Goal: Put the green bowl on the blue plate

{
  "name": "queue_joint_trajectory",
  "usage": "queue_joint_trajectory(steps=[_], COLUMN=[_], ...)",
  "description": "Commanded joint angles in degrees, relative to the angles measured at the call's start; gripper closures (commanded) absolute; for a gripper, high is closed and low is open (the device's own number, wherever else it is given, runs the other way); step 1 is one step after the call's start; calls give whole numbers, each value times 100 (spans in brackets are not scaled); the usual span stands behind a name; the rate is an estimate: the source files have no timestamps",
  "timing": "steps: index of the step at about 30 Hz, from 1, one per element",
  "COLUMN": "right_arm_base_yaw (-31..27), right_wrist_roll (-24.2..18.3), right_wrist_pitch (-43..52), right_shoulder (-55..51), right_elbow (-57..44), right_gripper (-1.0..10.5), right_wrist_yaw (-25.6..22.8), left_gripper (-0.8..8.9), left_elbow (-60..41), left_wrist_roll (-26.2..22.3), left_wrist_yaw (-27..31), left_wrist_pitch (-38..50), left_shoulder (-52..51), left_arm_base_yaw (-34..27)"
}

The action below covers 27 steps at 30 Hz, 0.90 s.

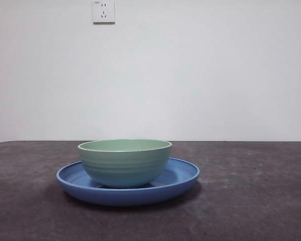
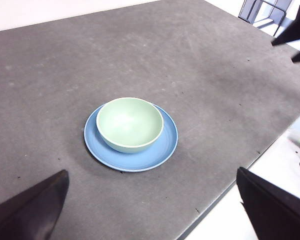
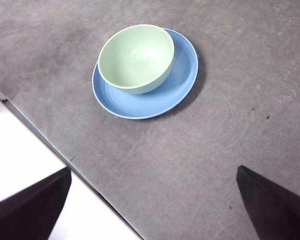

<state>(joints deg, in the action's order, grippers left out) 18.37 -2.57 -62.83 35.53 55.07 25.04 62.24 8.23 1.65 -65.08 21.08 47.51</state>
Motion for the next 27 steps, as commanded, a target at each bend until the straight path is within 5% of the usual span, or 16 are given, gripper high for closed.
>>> queue_joint_trajectory(steps=[1,12,14,16,27], right_arm_base_yaw=[26,26,26,26,26], right_wrist_roll=[94,111,111,114,146], right_wrist_pitch=[155,199,188,190,291], right_shoulder=[-404,-833,-833,-833,-833], right_elbow=[-153,-212,-212,-212,-212], right_gripper=[325,328,526,965,910], right_wrist_yaw=[-7,2,20,46,85], left_gripper=[188,204,362,746,789], left_elbow=[74,72,72,74,74], left_wrist_roll=[-68,-68,-68,-68,-66], left_wrist_yaw=[28,28,28,28,28], left_wrist_pitch=[39,37,31,22,37], left_shoulder=[31,31,31,31,31], left_arm_base_yaw=[52,52,52,50,52])
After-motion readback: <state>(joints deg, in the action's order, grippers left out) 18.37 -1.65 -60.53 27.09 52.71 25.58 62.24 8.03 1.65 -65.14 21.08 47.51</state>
